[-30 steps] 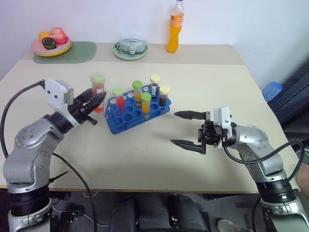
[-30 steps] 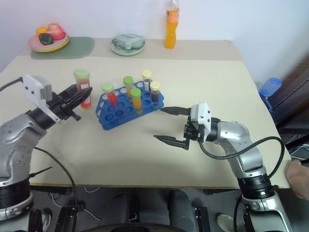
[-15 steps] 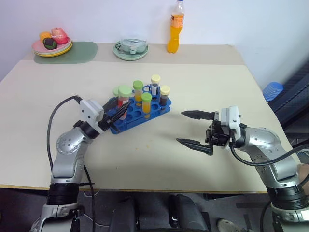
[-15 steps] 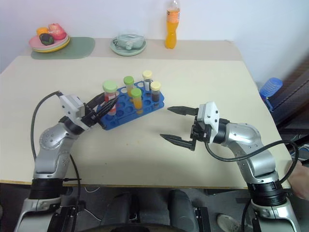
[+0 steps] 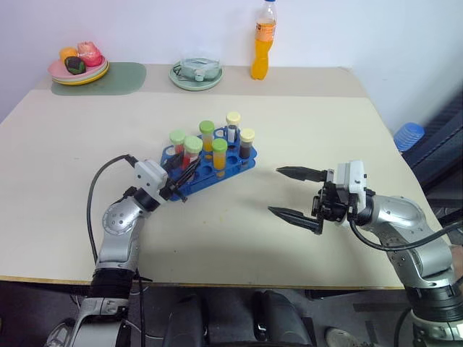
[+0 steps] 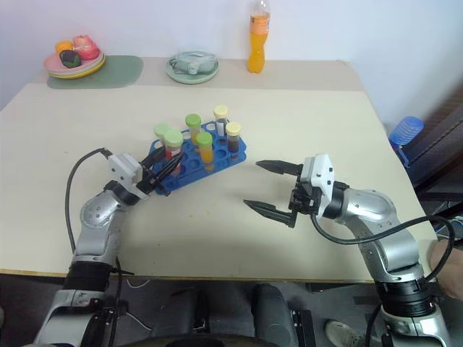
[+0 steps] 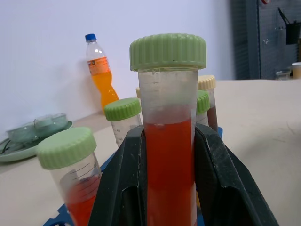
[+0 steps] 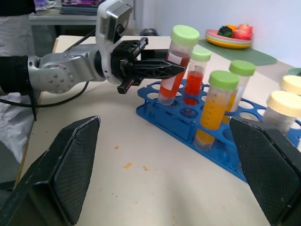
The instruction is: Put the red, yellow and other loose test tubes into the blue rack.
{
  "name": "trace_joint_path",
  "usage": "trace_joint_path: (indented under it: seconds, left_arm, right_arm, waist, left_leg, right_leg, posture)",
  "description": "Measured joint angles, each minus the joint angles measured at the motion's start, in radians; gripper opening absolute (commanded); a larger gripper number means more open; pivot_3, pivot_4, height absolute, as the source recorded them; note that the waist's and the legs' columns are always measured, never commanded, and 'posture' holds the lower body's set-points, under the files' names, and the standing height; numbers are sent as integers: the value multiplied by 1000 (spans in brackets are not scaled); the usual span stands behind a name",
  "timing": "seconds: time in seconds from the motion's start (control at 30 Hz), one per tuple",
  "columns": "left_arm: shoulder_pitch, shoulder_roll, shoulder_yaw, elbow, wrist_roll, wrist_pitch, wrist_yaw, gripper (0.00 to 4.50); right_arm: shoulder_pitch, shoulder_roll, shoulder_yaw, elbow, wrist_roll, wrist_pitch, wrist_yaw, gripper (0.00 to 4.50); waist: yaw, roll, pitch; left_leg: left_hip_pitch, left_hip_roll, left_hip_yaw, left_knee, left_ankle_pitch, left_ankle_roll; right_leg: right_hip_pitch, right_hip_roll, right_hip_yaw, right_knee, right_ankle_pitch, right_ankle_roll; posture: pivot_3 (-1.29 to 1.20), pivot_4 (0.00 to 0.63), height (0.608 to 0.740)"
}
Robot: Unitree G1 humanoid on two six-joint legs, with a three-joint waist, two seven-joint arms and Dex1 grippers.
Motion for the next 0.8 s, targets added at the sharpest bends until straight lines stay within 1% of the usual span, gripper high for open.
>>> trace_joint_path:
  seconds: [0.23,0.57,0.63,0.67,0.77,0.8]
  left_arm:
    - [-39,-20,-11,74,-6,-26,-9,763]
    - [-44,-28,-8,116,-70,-5,-66,763]
    - [-42,-28,-6,121,-94,19,-87,1764]
    - [-41,-25,-6,121,-109,30,-108,2154]
    - [-30,-28,-8,119,-122,36,-133,3569]
    - [-25,-28,-8,118,-120,34,-133,3569]
  right_arm:
    - [69,0,-39,-24,1,0,-26,4500]
    - [82,0,-47,-53,3,2,-50,4500]
    - [83,-1,-47,-53,3,2,-54,4500]
    - [83,-1,-47,-53,3,2,-54,4500]
    - [83,-2,-47,-53,3,2,-54,4500]
    - [83,-2,-47,-53,4,2,-54,4500]
  waist:
    - [0,0,0]
    - [4,0,0]
    - [4,0,0]
    - [5,0,0]
    - [3,0,0]
    - [2,0,0]
  left_leg:
    - [0,0,0,0,0,0]
    - [0,0,0,0,0,1]
    - [0,0,0,0,-1,1]
    - [0,0,0,0,-1,1]
    - [0,0,0,0,-1,1]
    - [0,0,0,0,-1,1]
  right_leg:
    - [0,0,0,0,0,0]
    - [1,0,0,0,0,0]
    - [1,0,0,-1,0,0]
    - [1,0,0,-1,0,0]
    - [1,0,0,-1,0,0]
    - [1,0,0,-1,0,0]
  posture:
    - [0,150,740]
    - [0,150,740]
    - [0,150,740]
    - [0,150,740]
    - [0,150,740]
    - [0,150,740]
